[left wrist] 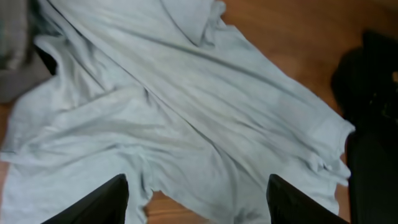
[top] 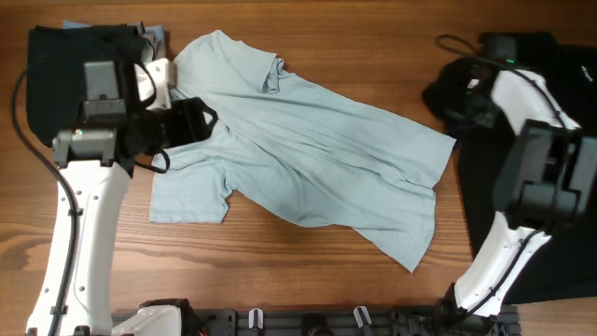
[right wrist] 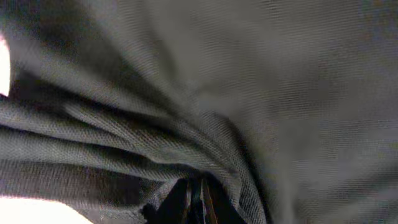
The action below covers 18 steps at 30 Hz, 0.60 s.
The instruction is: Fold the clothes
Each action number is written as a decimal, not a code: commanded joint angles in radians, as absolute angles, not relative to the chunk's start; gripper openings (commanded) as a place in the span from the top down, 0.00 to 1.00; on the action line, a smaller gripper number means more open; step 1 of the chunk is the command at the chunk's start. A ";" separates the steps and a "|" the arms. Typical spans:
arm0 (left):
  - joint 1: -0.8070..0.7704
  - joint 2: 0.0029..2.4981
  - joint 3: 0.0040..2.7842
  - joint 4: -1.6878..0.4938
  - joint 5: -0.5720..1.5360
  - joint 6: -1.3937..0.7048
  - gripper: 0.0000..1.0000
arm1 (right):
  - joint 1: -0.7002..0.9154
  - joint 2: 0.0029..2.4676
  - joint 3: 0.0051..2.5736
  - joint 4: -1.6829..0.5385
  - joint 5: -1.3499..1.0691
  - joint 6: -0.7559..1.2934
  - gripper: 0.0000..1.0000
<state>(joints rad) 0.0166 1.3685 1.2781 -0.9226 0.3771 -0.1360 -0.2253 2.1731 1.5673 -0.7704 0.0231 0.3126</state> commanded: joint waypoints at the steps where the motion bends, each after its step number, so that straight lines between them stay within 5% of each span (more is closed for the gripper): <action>1: -0.022 1.351 1.285 -0.938 0.392 -0.092 0.25 | -0.406 2.225 1.571 -0.854 0.154 0.362 0.90; 3: -0.031 1.351 1.285 -0.940 0.392 -0.082 0.24 | -0.486 2.224 1.600 -0.905 0.124 0.367 0.88; 9: -0.033 1.351 1.285 -0.900 0.377 -0.083 0.19 | -0.611 2.130 1.664 -0.918 -0.397 0.064 0.40; 18: -0.033 1.351 1.285 -0.876 0.377 -0.083 0.14 | -0.478 2.062 1.634 -0.976 -0.438 0.009 0.24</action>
<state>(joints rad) -0.0311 1.3685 1.2781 -0.8818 0.3759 -0.1017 -0.5529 2.0834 1.6444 -0.9543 -0.3706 0.0574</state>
